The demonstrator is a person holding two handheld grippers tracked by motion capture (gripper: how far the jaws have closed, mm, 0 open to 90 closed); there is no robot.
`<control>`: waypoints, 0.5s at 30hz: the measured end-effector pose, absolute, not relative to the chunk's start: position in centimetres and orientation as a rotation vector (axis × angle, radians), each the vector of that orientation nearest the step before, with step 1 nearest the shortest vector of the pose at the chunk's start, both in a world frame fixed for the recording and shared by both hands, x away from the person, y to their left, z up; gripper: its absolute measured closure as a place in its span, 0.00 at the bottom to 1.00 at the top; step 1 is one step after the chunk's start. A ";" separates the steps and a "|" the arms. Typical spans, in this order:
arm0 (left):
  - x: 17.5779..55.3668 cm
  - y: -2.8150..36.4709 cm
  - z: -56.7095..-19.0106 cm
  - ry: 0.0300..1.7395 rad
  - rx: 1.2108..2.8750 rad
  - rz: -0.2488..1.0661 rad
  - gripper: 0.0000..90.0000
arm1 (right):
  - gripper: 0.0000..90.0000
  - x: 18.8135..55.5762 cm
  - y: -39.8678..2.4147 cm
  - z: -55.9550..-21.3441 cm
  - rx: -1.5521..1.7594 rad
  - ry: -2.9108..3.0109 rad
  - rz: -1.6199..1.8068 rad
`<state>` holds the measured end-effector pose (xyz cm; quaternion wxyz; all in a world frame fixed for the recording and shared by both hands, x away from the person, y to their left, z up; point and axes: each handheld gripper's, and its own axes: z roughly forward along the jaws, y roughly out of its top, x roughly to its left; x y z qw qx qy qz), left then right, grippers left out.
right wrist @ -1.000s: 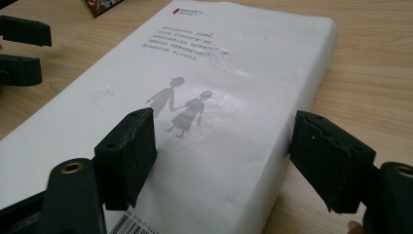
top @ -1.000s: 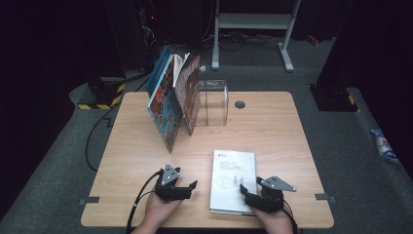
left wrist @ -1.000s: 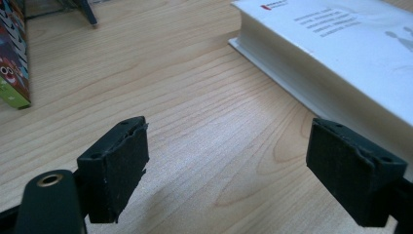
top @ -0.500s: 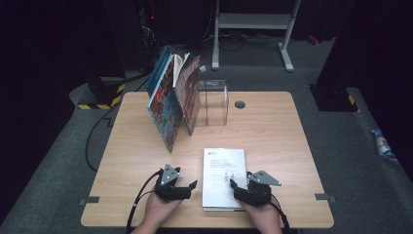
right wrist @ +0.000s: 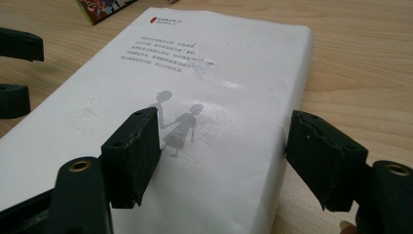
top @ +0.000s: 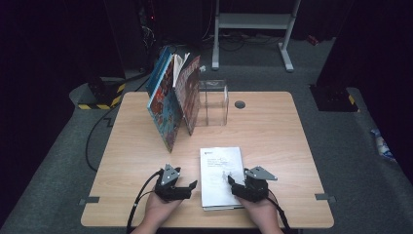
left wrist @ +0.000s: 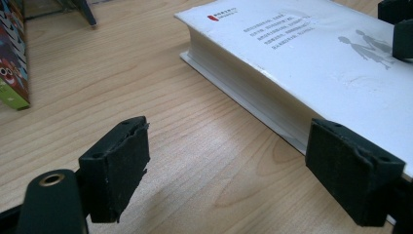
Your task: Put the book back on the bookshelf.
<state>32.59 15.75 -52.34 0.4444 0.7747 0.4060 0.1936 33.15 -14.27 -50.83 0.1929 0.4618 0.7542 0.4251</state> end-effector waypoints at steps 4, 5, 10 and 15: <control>32.6 15.8 -52.3 1.001 1.924 0.487 0.18 | 0.31 33.2 -14.2 -50.8 1.295 2.119 1.199; 32.6 15.8 -52.3 0.996 1.927 0.494 0.18 | 0.35 33.3 -14.3 -50.7 1.276 2.127 1.196; 32.5 15.8 -52.3 1.007 1.909 0.483 0.18 | 0.37 31.4 -15.6 -49.6 1.203 2.116 1.262; 32.5 15.9 -52.3 1.003 1.909 0.481 0.18 | 0.30 27.7 -17.1 -50.0 1.153 2.191 1.257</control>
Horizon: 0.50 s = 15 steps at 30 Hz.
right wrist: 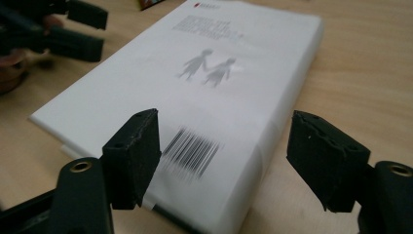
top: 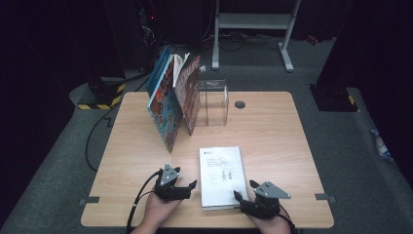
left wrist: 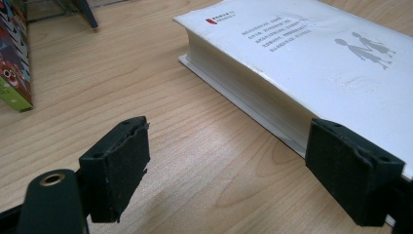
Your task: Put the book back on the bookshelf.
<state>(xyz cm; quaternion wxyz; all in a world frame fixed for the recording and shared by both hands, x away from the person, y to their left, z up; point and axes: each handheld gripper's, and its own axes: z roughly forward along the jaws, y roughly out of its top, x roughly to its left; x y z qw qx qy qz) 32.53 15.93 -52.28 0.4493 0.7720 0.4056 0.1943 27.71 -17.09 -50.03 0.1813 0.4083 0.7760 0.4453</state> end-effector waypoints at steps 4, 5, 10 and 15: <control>32.5 15.8 -52.3 1.008 1.909 0.481 0.18 | 0.27 25.6 -17.3 -50.5 1.140 2.240 1.273; 32.5 15.8 -52.3 1.009 1.908 0.481 0.18 | 0.27 25.4 -17.2 -50.7 1.141 2.244 1.269; 32.5 15.9 -52.2 1.012 1.897 0.482 0.18 | 0.26 26.1 -16.5 -51.6 1.157 2.258 1.212; 32.6 16.2 -52.0 1.015 1.875 0.486 0.17 | 0.25 26.7 -15.5 -51.6 1.125 2.268 1.213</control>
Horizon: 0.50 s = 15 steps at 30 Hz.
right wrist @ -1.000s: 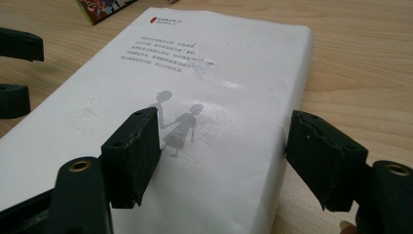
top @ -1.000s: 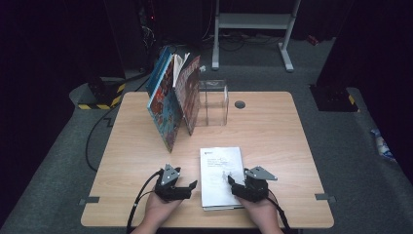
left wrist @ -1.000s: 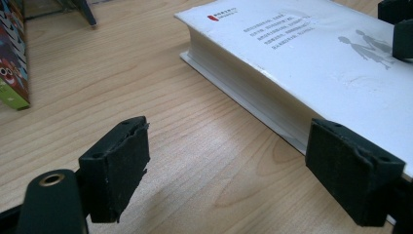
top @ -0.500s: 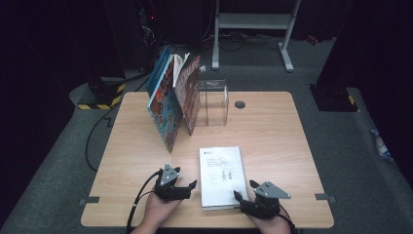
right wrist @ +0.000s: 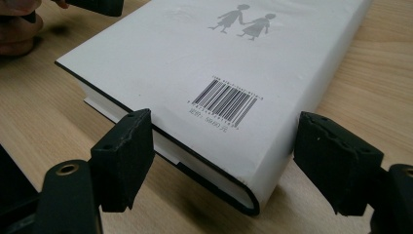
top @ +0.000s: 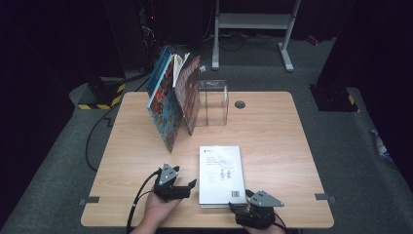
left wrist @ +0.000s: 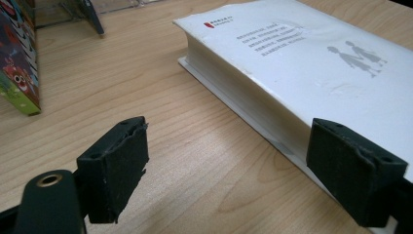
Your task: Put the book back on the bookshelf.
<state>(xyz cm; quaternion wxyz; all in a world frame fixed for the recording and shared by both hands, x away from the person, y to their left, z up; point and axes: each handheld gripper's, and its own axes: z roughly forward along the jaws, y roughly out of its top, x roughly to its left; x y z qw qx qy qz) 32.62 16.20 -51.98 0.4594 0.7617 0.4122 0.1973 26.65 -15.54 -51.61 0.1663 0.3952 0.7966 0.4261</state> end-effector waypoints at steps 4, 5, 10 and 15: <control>32.6 16.4 -51.8 1.018 1.861 0.472 0.17 | 0.23 27.2 -14.8 -51.6 1.120 2.268 1.208; 32.6 16.5 -51.7 1.020 1.857 0.468 0.17 | 0.23 27.4 -14.6 -51.6 1.110 2.268 1.207; 32.7 16.4 -51.1 1.017 1.835 0.440 0.18 | 0.24 28.1 -14.2 -51.4 1.094 2.293 1.198; 33.3 15.8 -50.2 1.002 1.827 0.410 0.18 | 0.31 27.9 -15.8 -50.0 1.082 2.223 1.291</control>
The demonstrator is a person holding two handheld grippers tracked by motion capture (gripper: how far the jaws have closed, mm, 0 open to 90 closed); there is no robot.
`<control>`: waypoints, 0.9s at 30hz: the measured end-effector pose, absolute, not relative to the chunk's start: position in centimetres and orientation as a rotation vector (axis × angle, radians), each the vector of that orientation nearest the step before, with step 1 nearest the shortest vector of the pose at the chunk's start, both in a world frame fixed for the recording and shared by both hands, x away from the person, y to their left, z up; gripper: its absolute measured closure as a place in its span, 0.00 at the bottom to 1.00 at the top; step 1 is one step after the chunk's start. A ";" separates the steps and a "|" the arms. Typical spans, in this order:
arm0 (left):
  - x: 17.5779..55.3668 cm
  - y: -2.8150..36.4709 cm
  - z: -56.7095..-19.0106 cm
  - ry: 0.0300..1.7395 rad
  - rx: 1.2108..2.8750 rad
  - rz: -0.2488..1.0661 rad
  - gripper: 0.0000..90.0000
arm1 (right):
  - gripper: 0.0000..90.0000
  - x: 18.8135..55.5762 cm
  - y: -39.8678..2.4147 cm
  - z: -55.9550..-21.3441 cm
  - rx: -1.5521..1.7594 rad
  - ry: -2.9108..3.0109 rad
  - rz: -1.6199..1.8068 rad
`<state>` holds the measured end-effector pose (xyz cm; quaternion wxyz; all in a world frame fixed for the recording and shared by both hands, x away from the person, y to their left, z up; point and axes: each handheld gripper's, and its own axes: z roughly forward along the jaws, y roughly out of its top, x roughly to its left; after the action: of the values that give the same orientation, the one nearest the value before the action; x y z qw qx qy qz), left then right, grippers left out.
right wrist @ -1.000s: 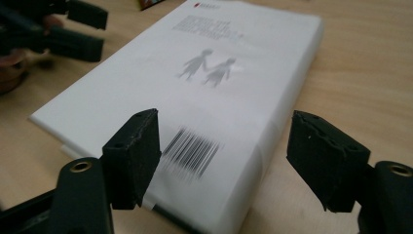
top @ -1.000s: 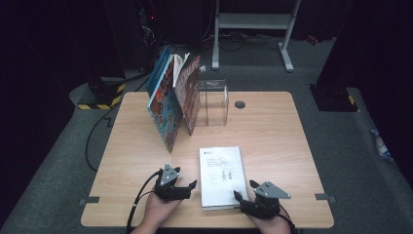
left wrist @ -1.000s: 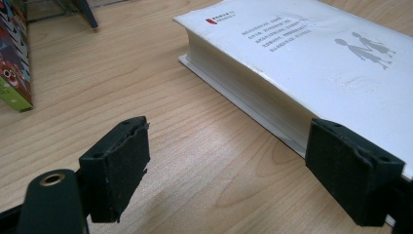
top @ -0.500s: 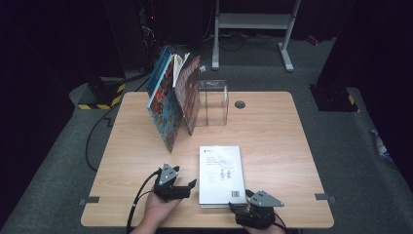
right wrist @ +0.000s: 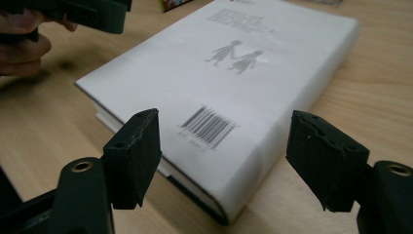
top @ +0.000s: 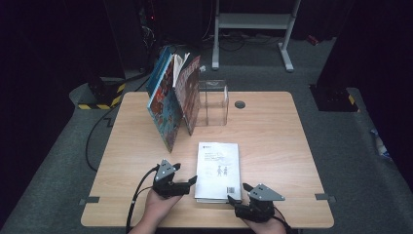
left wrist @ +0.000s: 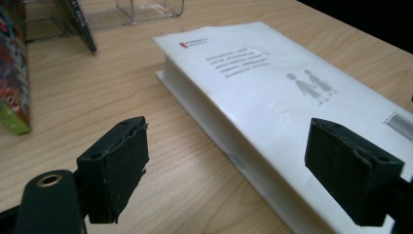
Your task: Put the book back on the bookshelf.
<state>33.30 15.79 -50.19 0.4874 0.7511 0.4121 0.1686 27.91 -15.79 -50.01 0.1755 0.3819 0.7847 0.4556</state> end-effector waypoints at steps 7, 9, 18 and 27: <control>35.7 13.1 -50.4 0.996 1.844 0.333 0.18 | 0.32 31.1 -16.2 -49.7 1.181 2.132 1.269; 36.2 12.5 -50.7 1.000 1.827 0.286 0.18 | 0.32 31.4 -16.1 -49.9 1.185 2.125 1.289; 36.7 12.0 -51.9 1.027 1.865 0.217 0.17 | 0.30 30.7 -15.7 -51.2 1.173 2.155 1.310; 36.7 11.5 -52.1 1.022 1.865 0.192 0.17 | 0.30 30.5 -15.0 -51.4 1.166 2.171 1.313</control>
<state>36.67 11.54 -52.06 0.4823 0.7651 0.4192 0.0789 30.55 -15.01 -51.42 0.1738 0.4112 0.7657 0.4631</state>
